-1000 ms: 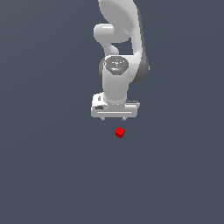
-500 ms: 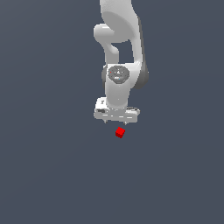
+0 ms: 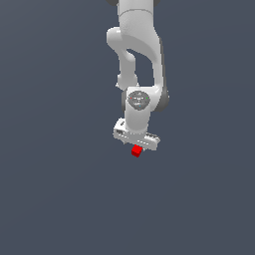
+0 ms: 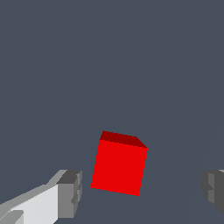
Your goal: Pick up the red cube and move it to a goal position.
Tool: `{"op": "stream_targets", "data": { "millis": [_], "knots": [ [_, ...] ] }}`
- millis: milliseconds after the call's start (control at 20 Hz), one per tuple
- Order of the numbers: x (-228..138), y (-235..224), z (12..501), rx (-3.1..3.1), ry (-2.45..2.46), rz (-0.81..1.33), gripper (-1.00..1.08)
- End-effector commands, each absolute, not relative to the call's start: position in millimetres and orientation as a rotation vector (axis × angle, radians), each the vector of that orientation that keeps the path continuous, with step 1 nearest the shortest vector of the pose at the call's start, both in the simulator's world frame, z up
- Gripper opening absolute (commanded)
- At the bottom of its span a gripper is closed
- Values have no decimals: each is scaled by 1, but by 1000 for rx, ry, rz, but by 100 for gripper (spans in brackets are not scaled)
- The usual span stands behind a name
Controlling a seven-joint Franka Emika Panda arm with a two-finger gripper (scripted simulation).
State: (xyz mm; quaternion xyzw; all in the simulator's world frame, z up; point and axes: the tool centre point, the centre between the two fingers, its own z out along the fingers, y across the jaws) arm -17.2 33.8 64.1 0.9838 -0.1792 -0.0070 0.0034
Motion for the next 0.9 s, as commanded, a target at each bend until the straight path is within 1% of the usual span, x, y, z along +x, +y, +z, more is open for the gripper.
{"op": "stream_targets", "data": {
  "millis": [0, 400, 750, 800, 850],
  "knots": [
    [-16, 37, 51, 3069, -646, -14, 100],
    [-13, 45, 25, 3033, -812, -2, 100],
    [-12, 46, 20, 3025, -846, 0, 100],
    [-12, 46, 20, 3025, -846, 0, -100],
    [-12, 46, 20, 3025, -846, 0, -100]
  ]
}}
